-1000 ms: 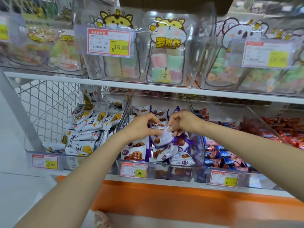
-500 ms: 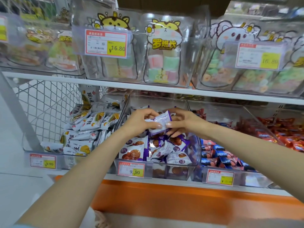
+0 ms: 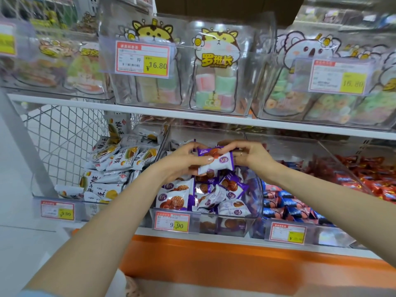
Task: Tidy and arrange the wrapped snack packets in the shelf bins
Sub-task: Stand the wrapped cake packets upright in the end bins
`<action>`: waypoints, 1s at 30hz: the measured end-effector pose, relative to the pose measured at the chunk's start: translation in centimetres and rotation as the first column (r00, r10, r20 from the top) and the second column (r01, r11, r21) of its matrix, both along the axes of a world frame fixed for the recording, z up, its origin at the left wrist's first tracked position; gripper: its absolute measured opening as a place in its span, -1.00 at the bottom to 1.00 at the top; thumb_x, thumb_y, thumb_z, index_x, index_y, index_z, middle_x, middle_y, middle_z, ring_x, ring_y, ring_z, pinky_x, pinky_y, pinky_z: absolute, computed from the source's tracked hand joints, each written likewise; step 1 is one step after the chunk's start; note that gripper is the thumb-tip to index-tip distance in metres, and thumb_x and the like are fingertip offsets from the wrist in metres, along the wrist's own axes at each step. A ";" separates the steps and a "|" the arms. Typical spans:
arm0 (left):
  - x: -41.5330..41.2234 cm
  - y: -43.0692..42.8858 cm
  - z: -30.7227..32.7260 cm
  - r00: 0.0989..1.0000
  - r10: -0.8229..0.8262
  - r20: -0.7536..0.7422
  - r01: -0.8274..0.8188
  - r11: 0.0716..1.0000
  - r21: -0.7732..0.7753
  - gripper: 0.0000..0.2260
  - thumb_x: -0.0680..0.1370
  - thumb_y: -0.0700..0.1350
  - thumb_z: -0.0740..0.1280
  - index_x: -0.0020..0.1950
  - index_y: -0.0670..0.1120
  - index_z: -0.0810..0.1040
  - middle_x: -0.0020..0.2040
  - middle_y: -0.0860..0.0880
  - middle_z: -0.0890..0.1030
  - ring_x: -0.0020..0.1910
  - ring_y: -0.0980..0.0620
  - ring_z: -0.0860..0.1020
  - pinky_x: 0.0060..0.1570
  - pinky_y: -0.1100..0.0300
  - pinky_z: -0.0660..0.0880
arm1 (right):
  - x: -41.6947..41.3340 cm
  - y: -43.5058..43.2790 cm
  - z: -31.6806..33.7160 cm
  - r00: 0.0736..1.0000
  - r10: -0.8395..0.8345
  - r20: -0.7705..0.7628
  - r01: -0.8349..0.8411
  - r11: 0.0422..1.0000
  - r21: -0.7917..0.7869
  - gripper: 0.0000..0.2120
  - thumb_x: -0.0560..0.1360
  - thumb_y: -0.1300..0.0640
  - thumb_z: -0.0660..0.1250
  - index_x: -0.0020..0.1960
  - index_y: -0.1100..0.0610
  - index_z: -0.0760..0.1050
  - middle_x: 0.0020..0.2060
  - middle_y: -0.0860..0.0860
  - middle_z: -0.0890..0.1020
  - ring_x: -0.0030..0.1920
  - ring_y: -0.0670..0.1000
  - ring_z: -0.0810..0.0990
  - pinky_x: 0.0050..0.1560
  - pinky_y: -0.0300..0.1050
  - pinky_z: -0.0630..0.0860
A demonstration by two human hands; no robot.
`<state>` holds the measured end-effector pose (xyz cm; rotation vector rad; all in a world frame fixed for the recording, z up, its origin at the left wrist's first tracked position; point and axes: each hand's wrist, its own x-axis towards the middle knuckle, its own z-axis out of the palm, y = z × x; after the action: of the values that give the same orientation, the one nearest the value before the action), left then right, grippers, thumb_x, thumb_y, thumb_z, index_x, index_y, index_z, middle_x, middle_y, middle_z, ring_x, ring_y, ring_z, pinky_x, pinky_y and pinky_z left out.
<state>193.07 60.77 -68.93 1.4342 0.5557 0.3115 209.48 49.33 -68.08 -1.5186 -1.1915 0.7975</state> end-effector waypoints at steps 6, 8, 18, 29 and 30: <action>0.1 0.1 -0.7 0.995 0.086 0.046 -0.097 0.935 0.342 -0.66 0.40 -0.28 0.46 0.02 -0.03 0.39 0.01 -0.08 0.59 -0.13 0.11 0.58 -0.33 0.40 0.48 | 0.0 0.6 0.3 0.987 -0.017 -0.161 0.010 0.999 -0.046 -0.71 0.53 0.28 0.27 0.22 0.09 0.45 0.06 0.10 0.62 -0.04 0.04 0.65 -0.09 -0.14 0.61; 0.2 0.1 -0.7 0.992 0.098 0.078 -0.120 0.919 0.376 -0.66 0.39 -0.29 0.47 -0.01 -0.03 0.38 -0.03 -0.05 0.58 -0.19 0.16 0.56 -0.32 0.40 0.49 | -0.1 0.8 0.2 0.996 0.028 -0.085 -0.040 0.989 -0.142 -0.68 0.48 0.15 0.37 0.22 0.10 0.45 0.01 0.09 0.66 -0.05 0.05 0.67 -0.10 -0.13 0.60; -0.2 0.5 0.0 0.995 0.082 0.053 -0.095 0.939 0.331 -0.73 0.44 -0.17 0.44 0.05 -0.14 0.41 -0.21 -0.02 0.60 -0.25 0.17 0.58 -0.20 0.28 0.53 | 0.1 1.9 -0.7 0.996 -0.089 -0.027 0.084 0.987 -0.134 -0.50 0.37 0.20 0.48 0.27 0.20 0.42 0.08 0.13 0.62 0.08 0.09 0.61 0.16 -0.03 0.51; 2.1 -2.2 -3.3 0.832 0.048 -0.552 0.515 0.301 0.803 -0.57 0.41 0.21 0.40 0.10 -0.07 0.49 -0.06 0.06 0.59 -0.06 0.06 0.46 0.00 0.15 0.30 | 2.4 1.3 -0.8 0.961 -0.204 0.184 0.224 0.970 -0.093 -0.81 0.40 0.12 0.46 -0.12 -0.10 0.48 0.02 0.09 0.59 0.02 0.12 0.59 0.09 0.09 0.51; 2.2 -2.4 -3.3 0.834 0.063 -0.547 0.514 0.270 0.814 -0.60 0.43 0.17 0.39 0.10 -0.08 0.49 -0.12 0.06 0.57 -0.09 0.04 0.45 0.00 0.15 0.32 | 2.4 1.2 -0.8 0.955 -0.203 0.216 0.230 0.967 -0.106 -0.80 0.40 0.10 0.46 -0.11 -0.11 0.48 0.03 0.09 0.58 0.03 0.11 0.58 0.09 0.08 0.51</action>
<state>195.27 58.36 -72.23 2.8552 0.5428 -0.0336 211.92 50.54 -68.88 -1.8395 -1.1115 0.5915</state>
